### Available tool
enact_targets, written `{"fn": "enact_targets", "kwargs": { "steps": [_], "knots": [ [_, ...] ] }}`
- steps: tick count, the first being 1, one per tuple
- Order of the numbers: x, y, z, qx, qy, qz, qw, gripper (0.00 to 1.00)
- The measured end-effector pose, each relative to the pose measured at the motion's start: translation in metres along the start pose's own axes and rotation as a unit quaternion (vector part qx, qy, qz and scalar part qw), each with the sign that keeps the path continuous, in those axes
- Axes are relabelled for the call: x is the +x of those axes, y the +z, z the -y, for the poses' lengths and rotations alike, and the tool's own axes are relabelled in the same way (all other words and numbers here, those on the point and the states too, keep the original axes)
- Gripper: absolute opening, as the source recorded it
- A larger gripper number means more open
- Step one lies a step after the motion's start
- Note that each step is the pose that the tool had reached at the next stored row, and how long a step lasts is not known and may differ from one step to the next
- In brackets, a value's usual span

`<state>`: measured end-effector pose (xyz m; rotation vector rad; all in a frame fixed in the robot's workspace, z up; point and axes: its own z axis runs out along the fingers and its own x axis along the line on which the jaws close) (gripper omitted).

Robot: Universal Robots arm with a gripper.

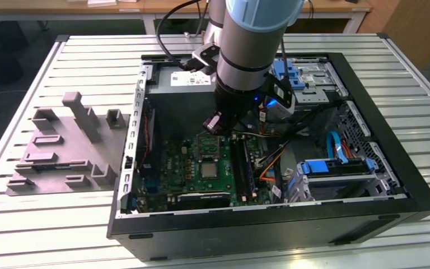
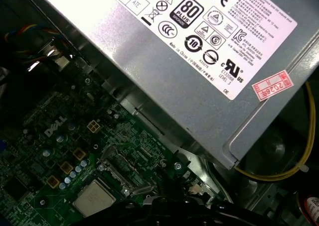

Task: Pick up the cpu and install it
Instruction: 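Close the cpu cover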

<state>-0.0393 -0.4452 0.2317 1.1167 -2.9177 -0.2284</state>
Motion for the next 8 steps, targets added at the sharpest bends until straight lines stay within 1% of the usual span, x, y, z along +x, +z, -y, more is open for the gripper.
{"fn": "enact_targets", "kwargs": {
  "steps": [5, 8],
  "knots": [
    [0.0, 0.0, 0.0, 0.0, 0.0, 0.0, 1.0, 0.11],
    [0.0001, 0.0, -0.0001, -0.0002, -0.006, -0.0008, 1.0, 0.11]
  ]
}}
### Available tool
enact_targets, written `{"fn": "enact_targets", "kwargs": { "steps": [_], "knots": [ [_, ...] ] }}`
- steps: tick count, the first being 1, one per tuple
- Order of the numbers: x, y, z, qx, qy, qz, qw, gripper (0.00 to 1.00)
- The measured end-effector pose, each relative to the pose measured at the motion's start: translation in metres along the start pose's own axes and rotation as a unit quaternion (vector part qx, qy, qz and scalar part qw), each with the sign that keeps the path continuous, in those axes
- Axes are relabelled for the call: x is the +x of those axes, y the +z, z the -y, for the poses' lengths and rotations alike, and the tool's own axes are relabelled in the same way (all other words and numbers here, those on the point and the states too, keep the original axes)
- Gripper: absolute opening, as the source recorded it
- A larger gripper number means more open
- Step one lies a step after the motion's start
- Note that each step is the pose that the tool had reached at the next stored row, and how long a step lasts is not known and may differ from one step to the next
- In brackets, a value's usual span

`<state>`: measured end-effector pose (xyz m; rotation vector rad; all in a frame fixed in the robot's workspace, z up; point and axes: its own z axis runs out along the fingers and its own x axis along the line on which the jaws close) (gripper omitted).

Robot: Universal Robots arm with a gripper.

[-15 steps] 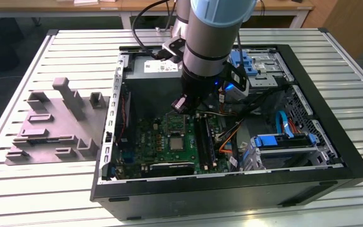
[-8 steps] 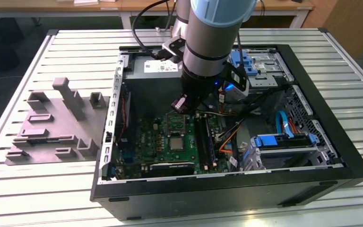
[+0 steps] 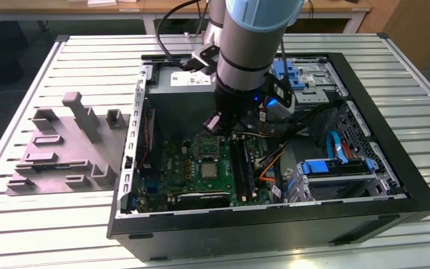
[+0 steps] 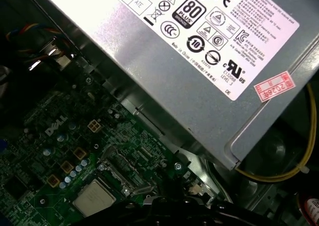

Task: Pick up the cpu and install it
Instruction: 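Close the cpu cover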

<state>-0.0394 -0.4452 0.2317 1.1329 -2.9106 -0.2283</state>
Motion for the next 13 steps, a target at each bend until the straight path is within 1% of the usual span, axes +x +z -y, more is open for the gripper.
{"fn": "enact_targets", "kwargs": {
  "steps": [7, 13],
  "knots": [
    [0.0, -0.0018, -0.0003, -0.0009, -0.019, -0.0027, 0.9998, 0.11],
    [-0.0001, -0.0032, -0.0005, -0.0017, -0.039, -0.0055, 0.9992, 0.11]
  ]
}}
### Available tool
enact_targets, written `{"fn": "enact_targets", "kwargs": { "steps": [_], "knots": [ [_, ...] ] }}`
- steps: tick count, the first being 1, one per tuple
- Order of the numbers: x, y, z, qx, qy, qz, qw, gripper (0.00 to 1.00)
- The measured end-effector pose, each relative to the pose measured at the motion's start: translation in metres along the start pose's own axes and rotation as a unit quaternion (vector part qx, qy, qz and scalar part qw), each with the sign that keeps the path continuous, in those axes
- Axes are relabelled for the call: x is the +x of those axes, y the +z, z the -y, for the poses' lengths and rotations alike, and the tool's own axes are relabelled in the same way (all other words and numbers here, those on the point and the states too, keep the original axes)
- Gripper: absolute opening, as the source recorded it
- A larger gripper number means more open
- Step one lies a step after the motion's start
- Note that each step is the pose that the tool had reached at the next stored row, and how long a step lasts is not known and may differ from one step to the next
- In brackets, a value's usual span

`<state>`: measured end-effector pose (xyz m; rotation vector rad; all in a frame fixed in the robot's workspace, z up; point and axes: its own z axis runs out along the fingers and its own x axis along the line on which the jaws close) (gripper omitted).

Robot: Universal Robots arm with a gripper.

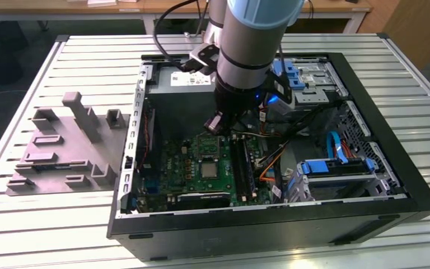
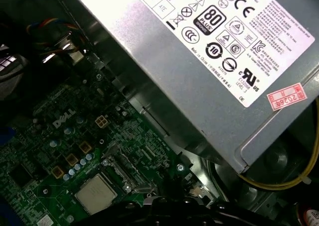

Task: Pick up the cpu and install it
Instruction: 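Close the cpu cover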

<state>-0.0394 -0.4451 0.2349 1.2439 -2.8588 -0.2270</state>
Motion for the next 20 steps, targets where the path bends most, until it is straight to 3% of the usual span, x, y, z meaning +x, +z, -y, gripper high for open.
{"fn": "enact_targets", "kwargs": {
  "steps": [14, 20],
  "knots": [
    [-0.0003, -0.0045, -0.0007, -0.0012, -0.027, -0.0038, 0.9996, 0.11],
    [-0.0003, -0.005, -0.0008, -0.0022, -0.05, -0.0071, 0.9987, 0.11]
  ]
}}
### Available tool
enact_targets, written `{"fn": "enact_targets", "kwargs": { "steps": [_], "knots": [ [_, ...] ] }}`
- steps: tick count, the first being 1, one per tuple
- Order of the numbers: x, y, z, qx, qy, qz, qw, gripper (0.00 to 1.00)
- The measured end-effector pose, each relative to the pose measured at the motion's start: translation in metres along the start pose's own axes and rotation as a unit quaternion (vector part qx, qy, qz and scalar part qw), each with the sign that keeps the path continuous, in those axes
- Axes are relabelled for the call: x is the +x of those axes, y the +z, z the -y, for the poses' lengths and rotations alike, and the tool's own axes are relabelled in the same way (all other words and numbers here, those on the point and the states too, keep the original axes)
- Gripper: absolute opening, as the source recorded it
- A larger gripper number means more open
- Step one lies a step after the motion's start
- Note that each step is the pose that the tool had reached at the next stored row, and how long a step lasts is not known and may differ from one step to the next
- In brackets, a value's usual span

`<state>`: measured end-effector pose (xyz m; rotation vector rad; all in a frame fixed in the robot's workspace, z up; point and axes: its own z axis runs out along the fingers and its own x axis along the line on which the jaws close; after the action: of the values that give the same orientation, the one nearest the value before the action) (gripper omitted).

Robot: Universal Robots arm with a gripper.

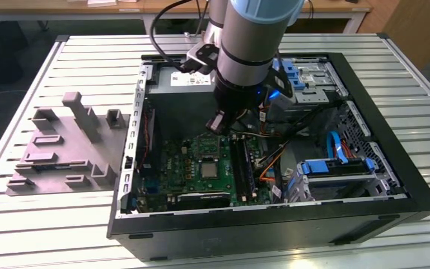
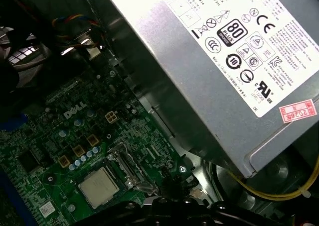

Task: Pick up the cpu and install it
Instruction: 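Close the cpu cover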

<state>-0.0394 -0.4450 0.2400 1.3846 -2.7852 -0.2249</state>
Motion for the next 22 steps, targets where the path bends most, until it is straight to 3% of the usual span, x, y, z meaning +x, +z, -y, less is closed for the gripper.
{"fn": "enact_targets", "kwargs": {
  "steps": [9, 22],
  "knots": [
    [-0.0003, -0.0016, -0.0004, -0.0008, -0.017, -0.0023, 0.9999, 0.11],
    [0.0002, -0.0035, -0.002, -0.0008, -0.018, -0.0025, 0.9998, 0.11]
  ]
}}
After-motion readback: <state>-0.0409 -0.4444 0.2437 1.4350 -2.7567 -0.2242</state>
